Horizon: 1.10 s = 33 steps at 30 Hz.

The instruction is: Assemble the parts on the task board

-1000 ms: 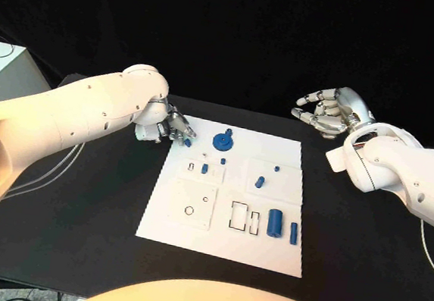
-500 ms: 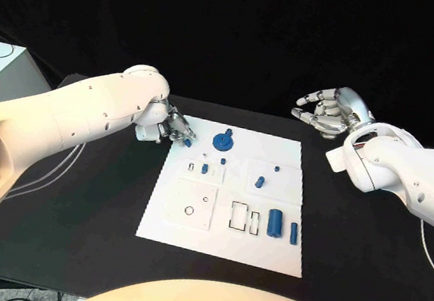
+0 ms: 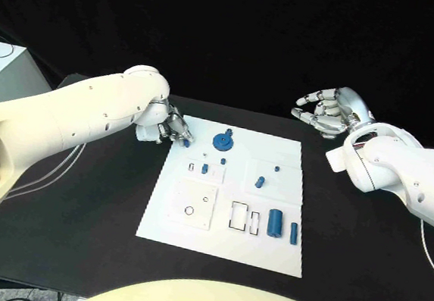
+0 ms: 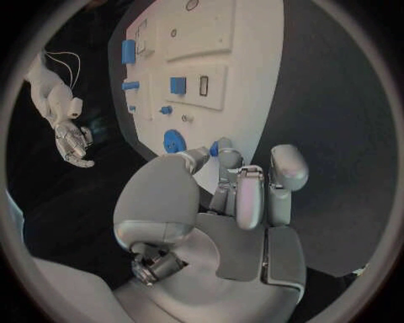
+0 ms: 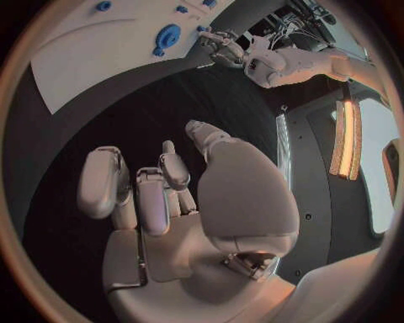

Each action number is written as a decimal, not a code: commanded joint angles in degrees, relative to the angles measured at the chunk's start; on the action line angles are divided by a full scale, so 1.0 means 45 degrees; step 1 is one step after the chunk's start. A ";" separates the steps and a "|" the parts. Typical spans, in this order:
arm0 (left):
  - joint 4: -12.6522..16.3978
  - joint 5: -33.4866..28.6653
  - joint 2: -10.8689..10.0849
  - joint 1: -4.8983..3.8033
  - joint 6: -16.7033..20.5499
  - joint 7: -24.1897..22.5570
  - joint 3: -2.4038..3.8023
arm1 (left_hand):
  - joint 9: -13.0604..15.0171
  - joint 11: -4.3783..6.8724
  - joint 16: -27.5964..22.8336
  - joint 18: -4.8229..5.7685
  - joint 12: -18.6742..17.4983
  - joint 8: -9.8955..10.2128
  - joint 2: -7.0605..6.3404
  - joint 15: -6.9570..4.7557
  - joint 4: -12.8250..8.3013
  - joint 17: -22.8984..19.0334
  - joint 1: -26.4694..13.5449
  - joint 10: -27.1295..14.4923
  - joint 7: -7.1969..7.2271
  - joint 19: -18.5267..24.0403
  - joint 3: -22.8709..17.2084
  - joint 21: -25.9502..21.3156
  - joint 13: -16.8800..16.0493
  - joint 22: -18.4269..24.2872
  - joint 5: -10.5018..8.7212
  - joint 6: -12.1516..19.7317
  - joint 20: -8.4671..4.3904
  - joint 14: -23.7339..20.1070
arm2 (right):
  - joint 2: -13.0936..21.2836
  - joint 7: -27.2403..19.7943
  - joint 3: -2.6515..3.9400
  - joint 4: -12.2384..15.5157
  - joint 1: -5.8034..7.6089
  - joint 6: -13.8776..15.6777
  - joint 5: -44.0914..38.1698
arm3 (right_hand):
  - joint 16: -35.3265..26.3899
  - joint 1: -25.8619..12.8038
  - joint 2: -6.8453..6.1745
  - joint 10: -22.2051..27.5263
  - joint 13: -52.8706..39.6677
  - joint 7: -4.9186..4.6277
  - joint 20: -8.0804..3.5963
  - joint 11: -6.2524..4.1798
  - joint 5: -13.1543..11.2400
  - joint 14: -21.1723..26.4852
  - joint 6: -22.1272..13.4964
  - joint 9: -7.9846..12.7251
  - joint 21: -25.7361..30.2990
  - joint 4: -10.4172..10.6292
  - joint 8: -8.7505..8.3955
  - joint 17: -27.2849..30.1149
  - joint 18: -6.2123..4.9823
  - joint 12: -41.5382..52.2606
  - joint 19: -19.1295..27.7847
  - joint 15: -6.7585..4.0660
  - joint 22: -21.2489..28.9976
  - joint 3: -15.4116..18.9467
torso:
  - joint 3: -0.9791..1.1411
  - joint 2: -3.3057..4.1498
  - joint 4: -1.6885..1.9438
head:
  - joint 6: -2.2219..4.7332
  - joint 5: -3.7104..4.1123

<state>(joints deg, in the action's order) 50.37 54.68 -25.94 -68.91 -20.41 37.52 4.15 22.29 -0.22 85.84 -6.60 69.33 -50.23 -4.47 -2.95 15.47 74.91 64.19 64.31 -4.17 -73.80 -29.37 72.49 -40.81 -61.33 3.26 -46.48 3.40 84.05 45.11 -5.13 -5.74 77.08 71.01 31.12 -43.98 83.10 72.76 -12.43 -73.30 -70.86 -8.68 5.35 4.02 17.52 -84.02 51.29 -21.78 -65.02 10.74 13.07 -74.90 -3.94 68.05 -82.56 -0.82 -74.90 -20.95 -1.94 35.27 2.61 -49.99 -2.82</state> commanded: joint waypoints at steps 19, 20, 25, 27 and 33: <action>0.0226 -0.0090 -0.0090 0.0005 -0.0168 -0.0283 0.0000 | 0.0449 -0.0040 -0.0117 0.0030 -0.0442 0.0252 -0.0233 -0.0005 -0.0646 0.0986 0.0981 -0.0355 -0.0058 0.0276 -0.1348 -0.0161 0.0240 0.0202 0.0035 0.0262 -0.0013 0.0529 | -0.0010 -0.0100 0.0004 -0.0003 -0.0004 -0.0143 -0.0050 | 0.0013 0.0050 0.0055 -0.0079 -0.0015 -0.0021 -0.0011 -0.0033 0.0044 -0.0584 -0.0081 -0.0017 -0.0027 0.0083 0.0084 -0.1132 -0.0152 0.0043 -0.0051 0.0082 -0.0979 -0.0001 | 0.0000 -0.0004 0.0001 | -0.0001 -0.0004; 0.0225 -0.0091 -0.0102 0.0005 -0.0197 -0.0278 0.0000 | 0.0502 -0.0051 -0.0135 0.0021 -0.0488 0.0272 -0.0244 0.0005 -0.0753 0.0959 0.1043 -0.0395 -0.0073 0.0310 -0.1539 -0.0190 0.0261 0.0240 0.0039 0.0301 -0.0008 0.0513 | -0.0009 -0.0101 0.0004 -0.0005 -0.0004 -0.0143 -0.0048 | 0.0013 0.0050 0.0055 -0.0079 -0.0015 -0.0021 -0.0011 -0.0033 0.0044 -0.0584 -0.0081 -0.0017 -0.0027 0.0083 0.0084 -0.1132 -0.0152 0.0043 -0.0051 0.0082 -0.0979 -0.0001 | 0.0001 -0.0005 -0.0002 | -0.0001 0.0002; 0.0198 -0.0092 -0.0138 0.0006 -0.0374 -0.0253 -0.0002 | 0.0798 -0.0099 -0.0167 -0.0001 -0.0715 0.0314 -0.0371 0.0045 -0.1415 0.0942 0.1193 -0.0558 -0.0133 0.0402 -0.2639 -0.0256 0.0403 0.0328 0.0073 0.0477 0.0023 0.0484 | -0.0004 -0.0107 0.0004 -0.0006 -0.0004 -0.0145 -0.0041 | 0.0024 0.0060 0.0059 -0.0099 -0.0028 -0.0019 -0.0014 -0.0036 0.0049 -0.0592 -0.0085 -0.0020 -0.0065 0.0095 0.0110 -0.1149 -0.0144 0.0060 -0.0068 0.0080 -0.1001 -0.0002 | 0.0003 -0.0003 0.0005 | -0.0001 -0.0002; 0.0193 -0.0096 -0.0151 0.0006 -0.0423 -0.0282 -0.0002 | 0.0934 -0.0121 -0.0174 -0.0007 -0.0769 0.0301 -0.0404 0.0065 -0.1686 0.0945 0.1153 -0.0575 -0.0168 0.0427 -0.3135 -0.0266 0.0392 0.0343 0.0109 0.0528 0.0040 0.0477 | -0.0005 -0.0108 0.0004 -0.0009 -0.0004 -0.0146 -0.0040 | 0.0024 0.0060 0.0059 -0.0099 -0.0028 -0.0019 -0.0014 -0.0036 0.0049 -0.0592 -0.0085 -0.0020 -0.0065 0.0095 0.0110 -0.1149 -0.0144 0.0060 -0.0068 0.0080 -0.1001 -0.0002 | 0.0002 -0.0002 0.0006 | -0.0001 0.0000; 0.0224 -0.0172 -0.0202 0.0006 -0.0360 -0.0603 -0.0003 | 0.1358 -0.0169 -0.0217 -0.0009 -0.0736 0.0203 -0.0568 0.0104 -0.2565 0.0904 0.0783 -0.0394 -0.0254 0.0445 -0.4543 -0.0211 0.0097 0.0301 0.1070 0.0505 0.0088 0.0458 | -0.0004 -0.0112 0.0004 -0.0015 -0.0004 -0.0149 -0.0037 | 0.0024 0.0060 0.0059 -0.0099 -0.0028 -0.0019 -0.0014 -0.0036 0.0049 -0.0592 -0.0085 -0.0020 -0.0065 0.0095 0.0110 -0.1149 -0.0144 0.0060 -0.0068 0.0080 -0.1001 -0.0002 | -0.0002 -0.0006 0.0006 | -0.0001 -0.0003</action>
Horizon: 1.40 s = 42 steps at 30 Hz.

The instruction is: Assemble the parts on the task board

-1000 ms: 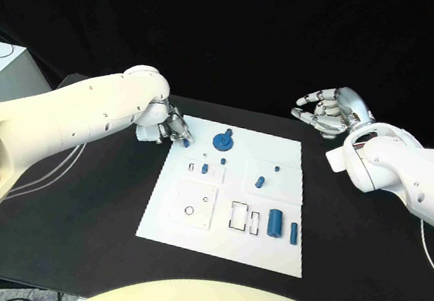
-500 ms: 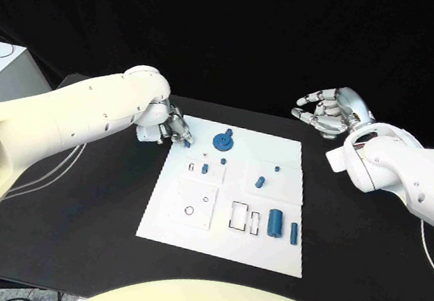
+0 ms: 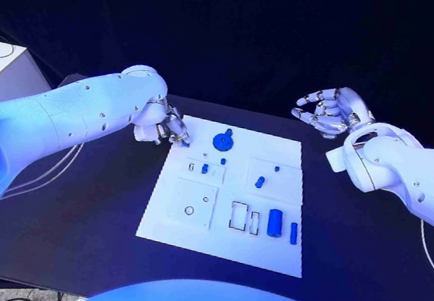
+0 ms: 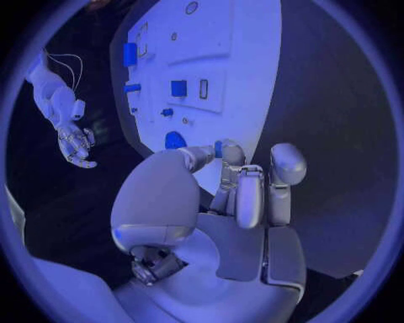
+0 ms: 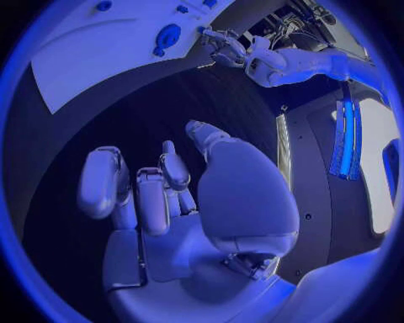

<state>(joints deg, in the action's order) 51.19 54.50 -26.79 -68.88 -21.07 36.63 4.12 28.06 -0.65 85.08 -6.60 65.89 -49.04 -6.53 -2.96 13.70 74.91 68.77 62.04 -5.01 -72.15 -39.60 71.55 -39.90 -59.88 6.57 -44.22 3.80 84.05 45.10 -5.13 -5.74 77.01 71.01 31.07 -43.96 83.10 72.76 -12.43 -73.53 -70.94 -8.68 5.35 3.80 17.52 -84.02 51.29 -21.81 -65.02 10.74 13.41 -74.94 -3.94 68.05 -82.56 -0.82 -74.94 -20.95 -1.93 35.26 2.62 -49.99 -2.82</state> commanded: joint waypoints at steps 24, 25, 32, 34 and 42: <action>0.3036 -0.0587 -0.1724 -0.0011 -0.0605 -0.0732 0.0048 | 0.0625 0.0124 0.0259 0.0019 0.0673 -0.0041 0.0099 -0.0066 -0.3642 0.1566 -0.1919 0.0964 0.0153 0.0015 -0.3617 0.0305 -0.1306 -0.0316 0.2231 -0.0662 -0.0138 0.0733 | 0.0107 -0.0123 0.0003 0.0015 -0.0008 -0.0109 0.0041 | 0.0013 0.0053 0.0056 -0.0042 0.0002 -0.0019 -0.0015 0.0012 0.0050 -0.0588 -0.0089 -0.0017 -0.0021 0.0107 0.0046 -0.1126 -0.0152 0.0047 -0.0059 0.0079 -0.0978 0.0005 | -0.0001 -0.0009 0.0000 | -0.0001 -0.0004; 0.3157 -0.0494 -0.1780 -0.0010 -0.0579 -0.0758 0.0047 | 0.0625 0.0124 0.0259 0.0019 0.0673 -0.0041 0.0099 -0.0066 -0.3642 0.1566 -0.1919 0.0964 0.0153 0.0015 -0.3617 0.0305 -0.1306 -0.0316 0.2231 -0.0662 -0.0138 0.0733 | 0.0111 -0.0124 0.0003 0.0016 -0.0008 -0.0107 0.0041 | 0.0013 0.0053 0.0056 -0.0042 0.0002 -0.0019 -0.0015 0.0012 0.0050 -0.0588 -0.0089 -0.0017 -0.0021 0.0107 0.0046 -0.1126 -0.0152 0.0047 -0.0059 0.0079 -0.0978 0.0005 | -0.0002 -0.0006 -0.0001 | -0.0001 -0.0011; 0.4468 0.1485 -0.2334 0.0034 -0.0190 -0.1367 0.0035 | 0.0680 0.0214 0.0398 0.0055 0.0791 0.0019 0.0020 -0.0140 -0.3873 0.1853 -0.2241 0.1281 0.0251 -0.0116 -0.3696 0.0457 -0.1583 -0.0513 0.2598 -0.0907 -0.0203 0.0849 | 0.0154 -0.0139 0.0003 0.0017 -0.0013 -0.0087 0.0038 | 0.0013 0.0053 0.0056 -0.0042 0.0002 -0.0019 -0.0015 0.0012 0.0050 -0.0588 -0.0089 -0.0017 -0.0021 0.0107 0.0046 -0.1126 -0.0152 0.0047 -0.0059 0.0079 -0.0978 0.0005 | -0.0001 -0.0005 0.0003 | -0.0001 -0.0067; 0.4751 0.2002 -0.2445 0.0064 -0.0121 -0.1518 0.0030 | 0.0686 0.0238 0.0449 0.0075 0.0835 0.0033 0.0003 -0.0156 -0.3905 0.1962 -0.2295 0.1390 0.0276 -0.0182 -0.3711 0.0516 -0.1690 -0.0604 0.2624 -0.0970 -0.0218 0.0890 | 0.0159 -0.0142 0.0003 0.0013 -0.0015 -0.0080 0.0035 | 0.0013 0.0053 0.0056 -0.0042 0.0002 -0.0019 -0.0015 0.0012 0.0050 -0.0588 -0.0089 -0.0017 -0.0021 0.0107 0.0046 -0.1126 -0.0152 0.0047 -0.0059 0.0079 -0.0978 0.0005 | 0.0006 -0.0012 0.0001 | -0.0001 -0.0114; 0.5160 0.2328 -0.2526 0.0134 -0.0204 -0.1605 0.0019 | 0.0688 0.0268 0.0451 0.0085 0.0820 0.0075 -0.0017 -0.0183 -0.3963 0.1970 -0.2366 0.1466 0.0307 -0.0225 -0.3763 0.0553 -0.1709 -0.0652 0.2691 -0.1045 -0.0242 0.0901 | 0.0146 -0.0150 0.0003 -0.0001 -0.0032 -0.0068 0.0029 | -0.0011 0.0056 0.0052 -0.0030 0.0019 -0.0016 -0.0017 0.0009 0.0052 -0.0578 -0.0089 -0.0018 0.0121 0.0112 0.0058 -0.1093 -0.0178 0.0028 -0.0020 0.0079 -0.0920 0.0008 | -0.0011 -0.0008 0.0000 | -0.0001 -0.0110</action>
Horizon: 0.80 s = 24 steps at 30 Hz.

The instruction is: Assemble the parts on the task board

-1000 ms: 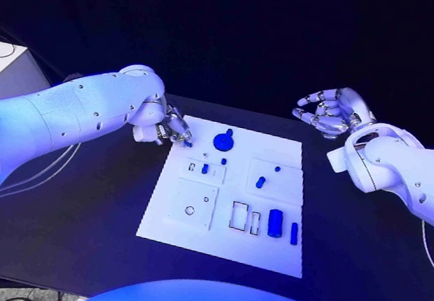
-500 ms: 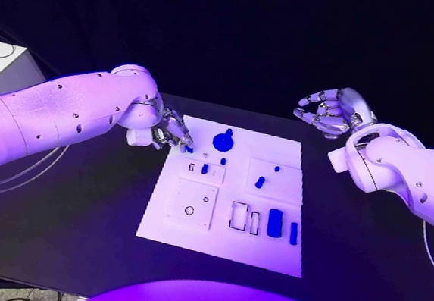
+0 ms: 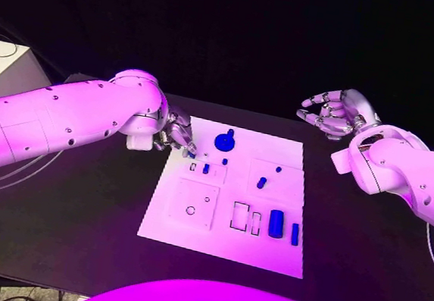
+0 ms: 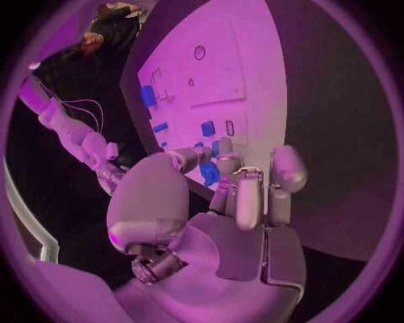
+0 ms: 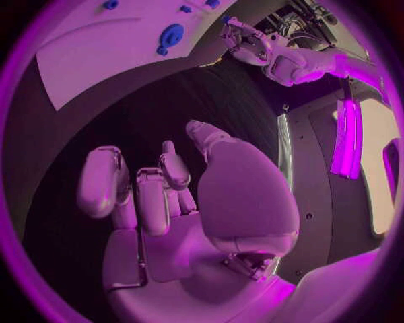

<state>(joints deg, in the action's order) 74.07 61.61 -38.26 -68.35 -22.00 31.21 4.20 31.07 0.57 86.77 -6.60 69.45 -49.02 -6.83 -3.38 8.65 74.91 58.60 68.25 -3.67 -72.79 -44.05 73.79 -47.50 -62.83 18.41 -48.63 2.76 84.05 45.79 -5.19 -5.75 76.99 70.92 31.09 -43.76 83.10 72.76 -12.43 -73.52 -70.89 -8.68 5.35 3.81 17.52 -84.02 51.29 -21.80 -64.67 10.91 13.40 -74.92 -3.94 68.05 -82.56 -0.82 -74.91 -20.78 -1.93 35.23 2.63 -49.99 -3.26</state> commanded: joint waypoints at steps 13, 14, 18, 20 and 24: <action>-0.0190 0.0579 0.0358 0.0035 -0.0338 -0.0070 -0.0206 | 0.0020 0.0004 0.0086 0.0095 0.0027 0.0093 0.0051 -0.0099 -0.2861 0.1994 -0.0140 0.0120 0.0016 -0.0114 -0.2800 0.0084 -0.0044 -0.0038 0.0112 -0.0092 -0.0023 0.0911 | -0.0029 -0.0142 0.0004 0.0003 -0.0029 -0.0059 -0.0017 | -0.0011 0.0056 0.0052 -0.0031 0.0009 -0.0016 -0.0017 0.0008 0.0052 -0.0578 -0.0089 -0.0020 0.0042 0.0074 0.0060 -0.1097 -0.0178 0.0028 -0.0020 0.0079 -0.0926 -0.0030 | -0.0009 0.0021 -0.0020 | -0.0001 -0.0021; -0.0207 0.0532 0.0383 0.0035 -0.0385 -0.0047 -0.0240 | 0.0020 0.0004 0.0086 0.0095 0.0027 0.0093 0.0051 -0.0099 -0.2861 0.1994 -0.0140 0.0120 0.0016 -0.0114 -0.2800 0.0084 -0.0044 -0.0038 0.0112 -0.0092 -0.0023 0.0911 | -0.0029 -0.0141 0.0004 0.0002 -0.0029 -0.0058 -0.0017 | -0.0011 0.0056 0.0052 -0.0031 0.0009 -0.0016 -0.0017 0.0008 0.0052 -0.0578 -0.0089 -0.0020 0.0042 0.0074 0.0060 -0.1097 -0.0178 0.0028 -0.0020 0.0079 -0.0926 -0.0030 | -0.0009 0.0020 -0.0018 | -0.0001 -0.0024; -0.0245 0.0533 0.0474 0.0035 -0.0488 0.0018 -0.0334 | 0.0020 0.0006 0.0071 0.0087 0.0004 0.0098 0.0051 -0.0101 -0.2867 0.1961 -0.0147 0.0104 0.0018 -0.0092 -0.2805 0.0064 -0.0003 -0.0003 0.0126 -0.0096 -0.0025 0.0901 | -0.0034 -0.0141 0.0004 0.0003 -0.0030 -0.0059 -0.0017 | -0.0020 0.0063 0.0049 -0.0014 0.0030 -0.0014 -0.0018 0.0006 0.0059 -0.0573 -0.0090 -0.0021 0.0079 0.0076 0.0071 -0.1087 -0.0184 0.0003 -0.0010 0.0078 -0.0913 -0.0031 | 0.0000 0.0007 -0.0010 | -0.0001 -0.0033; -0.0252 0.0595 0.0512 0.0036 -0.0494 0.0022 -0.0370 | 0.0020 0.0006 0.0059 0.0090 0.0003 0.0100 0.0051 -0.0102 -0.2868 0.1936 -0.0148 0.0103 0.0018 -0.0099 -0.2806 0.0070 -0.0001 -0.0013 0.0128 -0.0097 -0.0025 0.0894 | -0.0037 -0.0142 0.0004 0.0005 -0.0031 -0.0059 -0.0017 | -0.0020 0.0063 0.0049 -0.0014 0.0030 -0.0014 -0.0018 0.0006 0.0059 -0.0573 -0.0090 -0.0021 0.0079 0.0076 0.0071 -0.1087 -0.0184 0.0003 -0.0010 0.0078 -0.0913 -0.0031 | -0.0002 0.0011 -0.0012 | -0.0001 -0.0025; -0.0253 0.0954 0.0555 0.0038 -0.0414 -0.0002 -0.0413 | 0.0020 0.0006 0.0062 0.0088 0.0001 0.0102 0.0052 -0.0102 -0.2869 0.1943 -0.0151 0.0103 0.0018 -0.0095 -0.2807 0.0067 0.0000 -0.0007 0.0131 -0.0097 -0.0026 0.0896 | -0.0039 -0.0150 0.0004 0.0005 -0.0032 -0.0061 -0.0017 | -0.0020 0.0063 0.0049 -0.0014 0.0030 -0.0014 -0.0018 0.0006 0.0059 -0.0573 -0.0090 -0.0021 0.0079 0.0076 0.0071 -0.1087 -0.0184 0.0003 -0.0010 0.0078 -0.0913 -0.0031 | -0.0003 0.0016 -0.0012 | -0.0001 -0.0017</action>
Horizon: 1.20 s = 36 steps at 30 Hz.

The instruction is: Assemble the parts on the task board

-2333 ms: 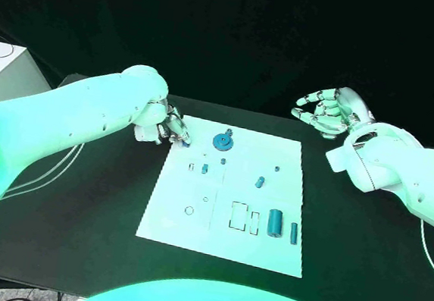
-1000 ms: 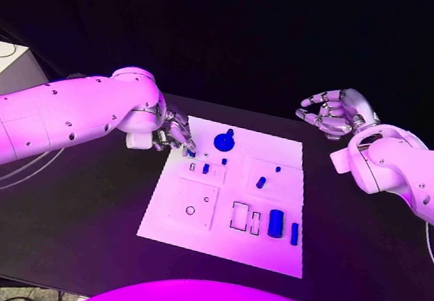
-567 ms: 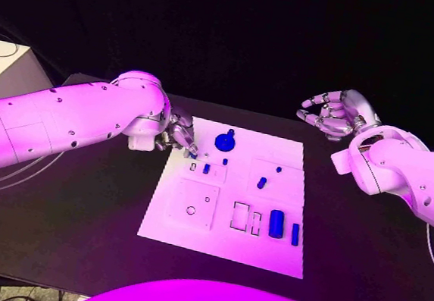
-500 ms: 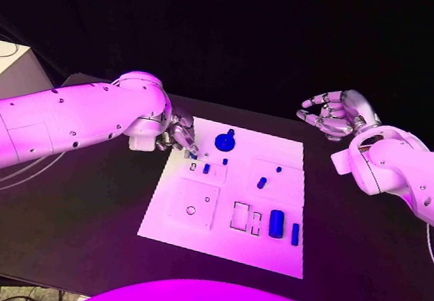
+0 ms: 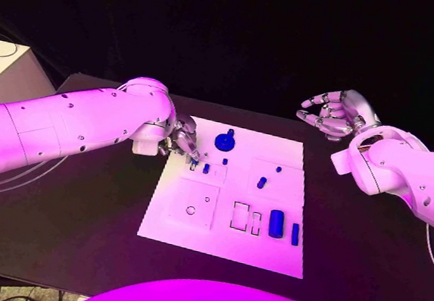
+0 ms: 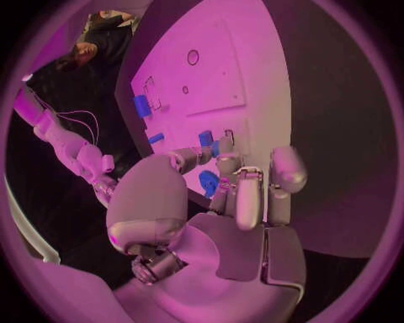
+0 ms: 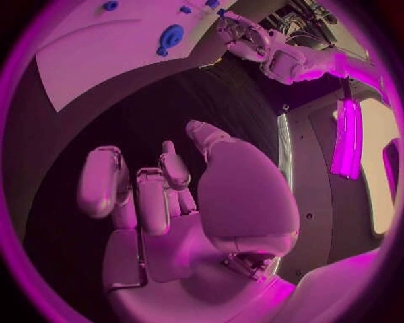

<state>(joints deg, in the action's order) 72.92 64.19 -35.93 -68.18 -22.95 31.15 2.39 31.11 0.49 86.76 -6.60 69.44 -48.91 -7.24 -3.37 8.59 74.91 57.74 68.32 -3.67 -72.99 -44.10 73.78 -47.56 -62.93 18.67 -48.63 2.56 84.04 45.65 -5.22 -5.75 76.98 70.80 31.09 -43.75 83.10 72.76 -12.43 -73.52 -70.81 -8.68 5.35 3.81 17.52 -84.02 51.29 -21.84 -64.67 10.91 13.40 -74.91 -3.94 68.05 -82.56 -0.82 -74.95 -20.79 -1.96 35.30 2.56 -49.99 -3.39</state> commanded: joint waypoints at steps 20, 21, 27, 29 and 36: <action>0.0004 0.1191 0.0074 0.0141 -0.0180 -0.0055 -0.0092 | 0.0012 0.0026 0.0058 0.0085 -0.0015 0.0089 0.0146 -0.0105 -0.2863 0.1934 0.0025 0.0081 0.0020 -0.0042 -0.2799 0.0060 0.0032 0.0029 0.0091 -0.0103 0.0014 0.0894 | -0.0018 -0.0345 0.0004 0.0001 -0.0006 -0.0172 0.0095 | -0.0019 0.0077 0.0041 -0.0028 -0.0004 -0.0013 -0.0019 0.0003 0.0067 -0.0574 -0.0093 -0.0012 0.0051 0.0072 0.0081 -0.1092 -0.0178 0.0019 -0.0019 0.0076 -0.0918 -0.0032 | 0.0001 -0.0002 0.0015 | -0.0001 0.0009; 0.0007 0.1199 0.0073 0.0156 -0.0183 -0.0054 -0.0092 | 0.0012 0.0026 0.0058 0.0085 -0.0015 0.0089 0.0146 -0.0105 -0.2863 0.1934 0.0025 0.0081 0.0020 -0.0042 -0.2799 0.0060 0.0032 0.0029 0.0091 -0.0103 0.0014 0.0894 | -0.0019 -0.0346 0.0004 0.0001 -0.0006 -0.0174 0.0096 | -0.0019 0.0077 0.0041 -0.0028 -0.0004 -0.0013 -0.0019 0.0003 0.0067 -0.0574 -0.0093 -0.0012 0.0051 0.0072 0.0081 -0.1092 -0.0178 0.0019 -0.0019 0.0076 -0.0918 -0.0032 | -0.0001 -0.0005 0.0011 | -0.0001 0.0011; 0.0017 0.1245 0.0062 0.0253 -0.0144 -0.0061 -0.0092 | 0.0013 0.0028 0.0055 0.0088 -0.0029 0.0104 0.0152 -0.0107 -0.2871 0.1929 0.0011 0.0081 0.0021 -0.0046 -0.2803 0.0064 0.0042 0.0023 0.0103 -0.0108 0.0011 0.0893 | -0.0019 -0.0345 0.0004 -0.0002 -0.0007 -0.0181 0.0099 | -0.0019 0.0077 0.0041 -0.0028 -0.0004 -0.0013 -0.0019 0.0003 0.0067 -0.0574 -0.0093 -0.0012 0.0051 0.0072 0.0081 -0.1092 -0.0178 0.0019 -0.0019 0.0076 -0.0918 -0.0032 | -0.0003 -0.0003 0.0010 | -0.0001 0.0033; 0.0032 0.1252 0.0060 0.0269 -0.0141 -0.0067 -0.0090 | 0.0013 0.0028 0.0055 0.0088 -0.0029 0.0104 0.0152 -0.0107 -0.2871 0.1929 0.0011 0.0081 0.0021 -0.0046 -0.2803 0.0064 0.0042 0.0023 0.0103 -0.0108 0.0011 0.0893 | -0.0019 -0.0344 0.0004 -0.0001 -0.0007 -0.0187 0.0099 | -0.0019 0.0077 0.0041 -0.0028 -0.0004 -0.0013 -0.0019 0.0003 0.0067 -0.0574 -0.0093 -0.0012 0.0051 0.0072 0.0081 -0.1092 -0.0178 0.0019 -0.0019 0.0076 -0.0918 -0.0032 | 0.0001 -0.0003 0.0009 | -0.0001 0.0019; 0.0096 0.1260 0.0064 0.0297 -0.0183 -0.0110 -0.0086 | 0.0014 0.0028 0.0033 0.0086 -0.0052 0.0116 0.0154 -0.0108 -0.2878 0.1885 0.0000 0.0068 0.0021 -0.0038 -0.2802 0.0057 0.0076 0.0034 0.0105 -0.0112 0.0008 0.0880 | -0.0028 -0.0333 0.0004 -0.0011 -0.0008 -0.0195 0.0099 | -0.0019 0.0077 0.0041 -0.0028 -0.0004 -0.0013 -0.0019 0.0003 0.0067 -0.0574 -0.0093 -0.0012 0.0051 0.0072 0.0081 -0.1092 -0.0178 0.0019 -0.0019 0.0076 -0.0918 -0.0032 | 0.0006 -0.0003 0.0001 | -0.0001 0.0009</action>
<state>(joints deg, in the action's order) 73.17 69.36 -35.72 -66.88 -22.95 31.10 1.98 31.14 0.39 86.76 -6.60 69.43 -48.58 -7.07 -3.37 8.59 74.91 57.92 68.40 -3.52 -72.98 -44.10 73.78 -47.30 -62.85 18.88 -48.80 2.57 84.04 45.57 -5.99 -5.75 76.93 70.78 30.94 -43.30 83.10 72.76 -12.43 -73.52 -70.80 -8.68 5.35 3.81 17.52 -84.02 51.30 -21.83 -64.67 10.90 13.40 -74.91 -3.94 68.05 -82.56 -0.82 -74.92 -20.79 -1.95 35.28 2.59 -49.99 -3.31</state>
